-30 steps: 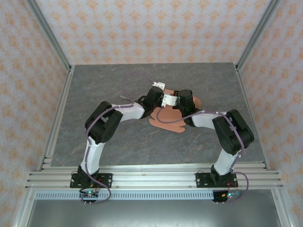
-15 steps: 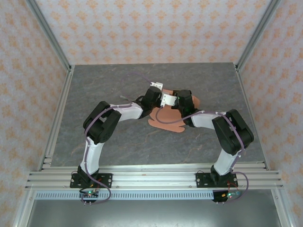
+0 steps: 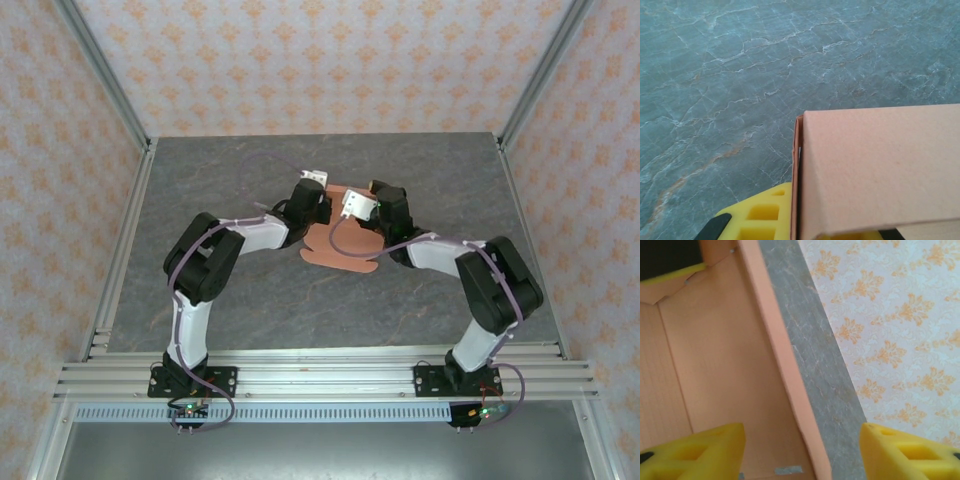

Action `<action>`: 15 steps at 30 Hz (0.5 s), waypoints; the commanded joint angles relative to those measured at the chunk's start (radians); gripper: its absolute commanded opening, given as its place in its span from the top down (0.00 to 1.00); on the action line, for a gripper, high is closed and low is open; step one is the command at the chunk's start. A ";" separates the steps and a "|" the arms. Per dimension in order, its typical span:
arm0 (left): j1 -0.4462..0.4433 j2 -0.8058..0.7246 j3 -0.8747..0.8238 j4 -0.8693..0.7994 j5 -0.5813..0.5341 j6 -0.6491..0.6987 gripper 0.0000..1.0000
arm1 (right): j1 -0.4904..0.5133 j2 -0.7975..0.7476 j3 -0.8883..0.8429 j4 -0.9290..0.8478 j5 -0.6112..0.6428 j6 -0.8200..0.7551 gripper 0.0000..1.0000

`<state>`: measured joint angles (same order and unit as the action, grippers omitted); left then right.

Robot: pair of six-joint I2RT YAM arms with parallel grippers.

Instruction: Fold the paper box

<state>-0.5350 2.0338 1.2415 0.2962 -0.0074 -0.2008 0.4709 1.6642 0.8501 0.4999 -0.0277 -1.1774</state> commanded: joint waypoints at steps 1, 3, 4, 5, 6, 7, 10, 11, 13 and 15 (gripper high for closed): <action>0.017 -0.092 -0.024 -0.018 -0.006 0.003 1.00 | 0.019 -0.136 0.052 -0.148 -0.026 0.218 0.32; 0.024 -0.117 -0.036 -0.045 -0.010 -0.004 1.00 | 0.039 -0.197 0.050 -0.227 -0.024 0.312 0.30; 0.028 -0.118 -0.043 -0.063 -0.017 -0.008 1.00 | 0.050 -0.245 0.051 -0.284 -0.033 0.384 0.29; 0.030 -0.160 -0.049 -0.081 -0.023 -0.014 1.00 | 0.056 -0.285 0.059 -0.346 -0.049 0.457 0.29; 0.033 -0.175 -0.057 -0.096 -0.033 -0.019 1.00 | 0.061 -0.318 0.075 -0.406 -0.051 0.527 0.29; 0.035 -0.194 -0.068 -0.111 -0.048 -0.027 1.00 | 0.064 -0.347 0.094 -0.466 -0.053 0.604 0.29; 0.036 -0.249 -0.106 -0.146 -0.083 -0.049 1.00 | 0.065 -0.413 0.212 -0.713 -0.042 0.843 0.27; 0.036 -0.263 -0.117 -0.154 -0.089 -0.059 1.00 | 0.066 -0.422 0.254 -0.783 -0.023 0.910 0.27; 0.036 -0.300 -0.145 -0.167 -0.104 -0.082 1.00 | 0.065 -0.424 0.354 -0.934 -0.004 1.019 0.26; 0.036 -0.330 -0.170 -0.172 -0.115 -0.096 1.00 | 0.065 -0.417 0.436 -1.037 -0.016 1.092 0.25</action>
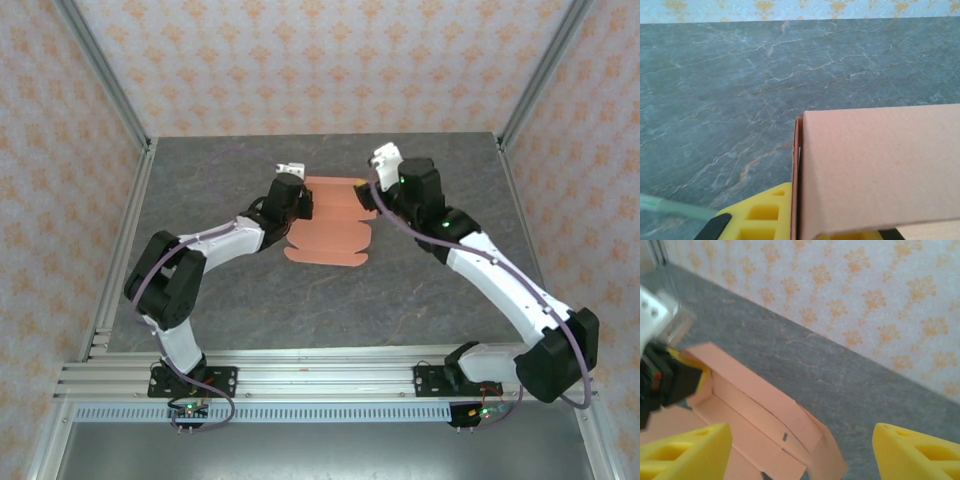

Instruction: Fold the paper box

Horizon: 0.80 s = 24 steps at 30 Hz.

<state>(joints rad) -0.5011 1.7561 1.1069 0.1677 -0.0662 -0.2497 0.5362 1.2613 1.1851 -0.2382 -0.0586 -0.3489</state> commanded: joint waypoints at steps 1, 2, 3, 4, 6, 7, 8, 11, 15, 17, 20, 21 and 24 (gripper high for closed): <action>0.003 -0.067 -0.046 -0.050 -0.069 -0.052 1.00 | 0.000 -0.012 0.133 -0.327 0.000 0.300 0.24; 0.000 -0.081 -0.057 -0.054 -0.082 -0.054 1.00 | 0.001 -0.012 0.150 -0.330 -0.024 0.327 0.24; -0.001 -0.100 -0.074 -0.050 -0.095 -0.053 1.00 | 0.000 -0.011 0.158 -0.312 -0.048 0.377 0.24; -0.002 -0.120 -0.091 -0.051 -0.111 -0.055 1.00 | 0.000 -0.005 0.167 -0.294 -0.064 0.428 0.23; -0.003 -0.160 -0.118 -0.058 -0.138 -0.055 1.00 | 0.001 0.029 0.203 -0.294 -0.099 0.503 0.23; -0.005 -0.180 -0.130 -0.065 -0.151 -0.054 1.00 | 0.000 0.062 0.239 -0.318 -0.111 0.537 0.23; -0.007 -0.199 -0.139 -0.072 -0.164 -0.050 1.00 | -0.001 0.105 0.294 -0.366 -0.125 0.569 0.24; -0.017 -0.246 -0.162 -0.090 -0.205 -0.033 1.00 | 0.001 0.258 0.451 -0.506 -0.201 0.614 0.28; -0.019 -0.279 -0.177 -0.099 -0.226 -0.025 1.00 | 0.002 0.372 0.516 -0.518 -0.279 0.651 0.30; -0.022 -0.288 -0.181 -0.098 -0.228 -0.022 1.00 | 0.002 0.406 0.543 -0.515 -0.294 0.655 0.30; -0.028 -0.296 -0.180 -0.101 -0.230 -0.015 1.00 | 0.002 0.453 0.594 -0.530 -0.303 0.645 0.30; -0.028 -0.297 -0.179 -0.103 -0.232 -0.013 1.00 | 0.002 0.469 0.609 -0.538 -0.308 0.643 0.31; -0.030 -0.300 -0.178 -0.105 -0.233 -0.008 1.00 | 0.003 0.494 0.621 -0.545 -0.315 0.648 0.32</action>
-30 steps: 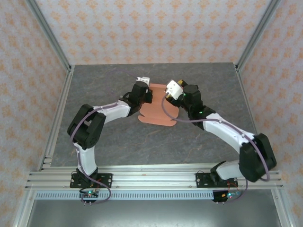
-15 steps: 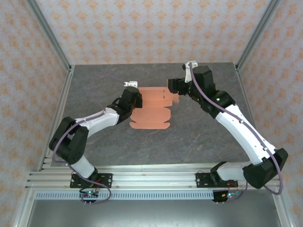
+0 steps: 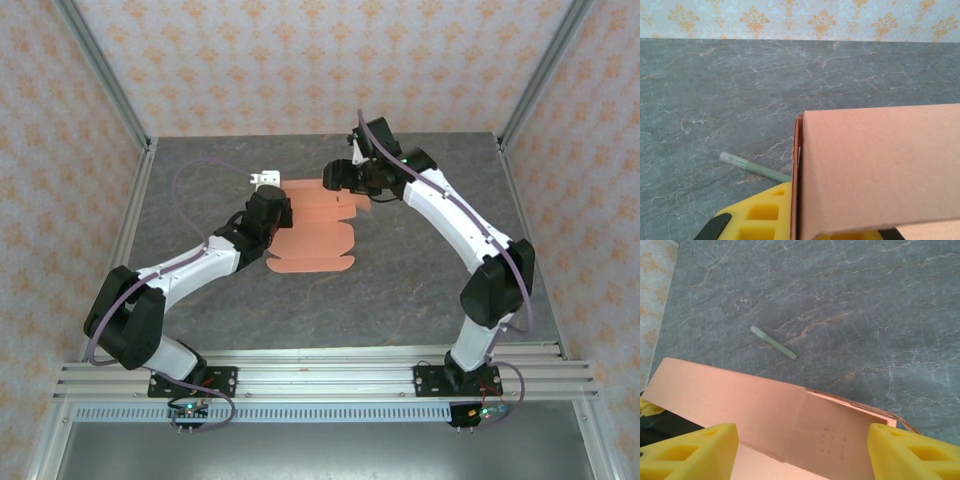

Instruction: Fold the paper box

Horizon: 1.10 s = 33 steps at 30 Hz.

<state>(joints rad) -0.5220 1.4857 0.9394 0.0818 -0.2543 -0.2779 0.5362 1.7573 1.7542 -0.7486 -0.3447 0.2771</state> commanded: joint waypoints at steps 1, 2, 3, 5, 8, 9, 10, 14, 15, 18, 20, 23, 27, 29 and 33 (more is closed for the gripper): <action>-0.010 -0.030 -0.010 -0.019 -0.043 0.020 1.00 | 0.002 0.000 0.049 -0.033 -0.033 0.023 0.32; -0.012 -0.028 -0.009 -0.020 -0.043 0.020 1.00 | 0.004 0.001 0.045 -0.031 -0.037 0.025 0.33; -0.013 -0.028 -0.009 -0.021 -0.043 0.020 1.00 | 0.005 -0.001 0.040 -0.028 -0.036 0.026 0.33; -0.015 -0.028 -0.011 -0.017 -0.045 0.020 1.00 | 0.005 -0.002 0.033 -0.022 -0.032 0.030 0.34; -0.017 -0.025 -0.010 -0.018 -0.044 0.020 1.00 | 0.005 0.001 0.028 -0.015 -0.045 0.047 0.36; -0.017 -0.025 -0.008 -0.018 -0.044 0.020 1.00 | 0.004 0.002 0.025 -0.014 -0.048 0.053 0.36; -0.017 -0.026 -0.008 -0.016 -0.043 0.020 1.00 | 0.006 -0.001 0.021 -0.014 -0.047 0.058 0.37; -0.021 -0.026 -0.004 -0.019 -0.045 0.019 1.00 | 0.007 -0.014 -0.009 0.006 -0.043 0.087 0.41; -0.020 -0.026 -0.003 -0.017 -0.045 0.019 1.00 | 0.008 -0.018 -0.015 0.009 -0.040 0.093 0.42; -0.024 -0.027 -0.001 -0.015 -0.046 0.017 1.00 | 0.009 -0.021 -0.034 0.020 -0.036 0.117 0.43; -0.025 -0.027 0.001 -0.015 -0.044 0.016 1.00 | 0.010 -0.022 -0.042 0.024 -0.033 0.128 0.44; -0.026 -0.025 0.003 -0.015 -0.044 0.016 1.00 | 0.010 -0.031 -0.069 0.061 -0.047 0.167 0.44; -0.030 -0.021 0.002 -0.012 -0.045 0.016 1.00 | 0.010 -0.046 -0.107 0.128 -0.071 0.230 0.47; -0.031 -0.021 0.001 -0.010 -0.044 0.015 1.00 | 0.010 -0.052 -0.123 0.157 -0.072 0.258 0.49; -0.032 -0.020 0.002 -0.010 -0.039 0.016 1.00 | 0.011 -0.067 -0.161 0.221 -0.076 0.313 0.53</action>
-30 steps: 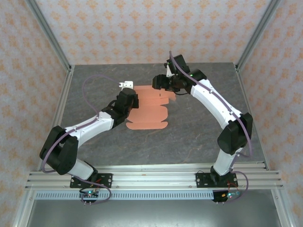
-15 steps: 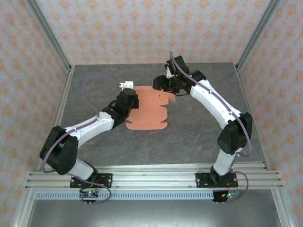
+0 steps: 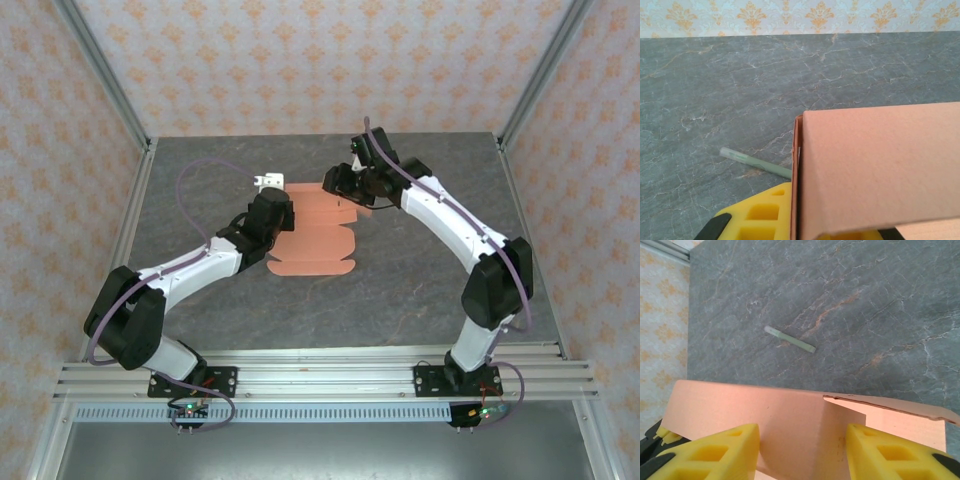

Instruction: Fold the paper box

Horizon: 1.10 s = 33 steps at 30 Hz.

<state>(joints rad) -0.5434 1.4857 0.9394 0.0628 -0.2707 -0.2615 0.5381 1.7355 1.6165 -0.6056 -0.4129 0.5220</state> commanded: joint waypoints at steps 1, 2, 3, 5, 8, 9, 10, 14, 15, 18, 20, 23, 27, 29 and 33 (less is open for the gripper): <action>-0.011 -0.021 0.001 0.009 -0.021 -0.001 1.00 | 0.007 -0.049 -0.034 0.093 -0.011 0.082 0.53; -0.013 -0.021 0.001 0.009 -0.020 -0.001 1.00 | 0.008 -0.053 -0.038 0.103 -0.010 0.091 0.53; -0.013 -0.020 0.001 0.009 -0.019 -0.001 1.00 | 0.009 -0.055 -0.046 0.115 -0.012 0.103 0.53; -0.014 -0.020 0.001 0.009 -0.019 0.001 1.00 | 0.008 -0.064 -0.057 0.134 -0.014 0.119 0.54; -0.014 -0.019 0.000 0.010 -0.015 -0.001 1.00 | 0.009 -0.074 -0.073 0.154 -0.004 0.138 0.57; -0.016 -0.019 0.000 0.011 -0.014 -0.003 1.00 | 0.008 -0.078 -0.080 0.164 -0.004 0.147 0.59; -0.016 -0.021 -0.002 0.012 -0.013 -0.003 1.00 | 0.008 -0.079 -0.088 0.173 -0.004 0.156 0.60; -0.017 -0.021 -0.007 0.013 -0.014 -0.004 1.00 | 0.009 -0.085 -0.116 0.205 -0.003 0.187 0.65; -0.017 -0.021 -0.007 0.014 -0.014 -0.004 1.00 | 0.008 -0.088 -0.120 0.210 0.003 0.191 0.66; -0.018 -0.022 -0.008 0.013 -0.014 -0.004 1.00 | 0.007 -0.097 -0.137 0.230 0.013 0.204 0.70; -0.017 -0.022 -0.008 0.012 -0.011 -0.004 1.00 | 0.008 -0.102 -0.143 0.238 0.017 0.207 0.71; -0.017 -0.024 -0.011 0.018 -0.009 -0.006 1.00 | 0.008 -0.102 -0.151 0.246 0.017 0.214 0.72; -0.017 -0.023 -0.011 0.017 -0.014 -0.004 1.00 | 0.008 -0.103 -0.157 0.250 0.024 0.215 0.72; -0.018 -0.021 -0.012 0.017 -0.019 -0.005 1.00 | 0.008 -0.108 -0.155 0.241 0.033 0.204 0.71; -0.018 -0.016 -0.009 0.013 -0.022 -0.010 1.00 | 0.007 -0.125 -0.145 0.190 0.075 0.157 0.56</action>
<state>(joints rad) -0.5503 1.4857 0.9394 0.0639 -0.2707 -0.2642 0.5385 1.6608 1.4670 -0.4034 -0.3920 0.7120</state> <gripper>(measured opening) 0.092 0.408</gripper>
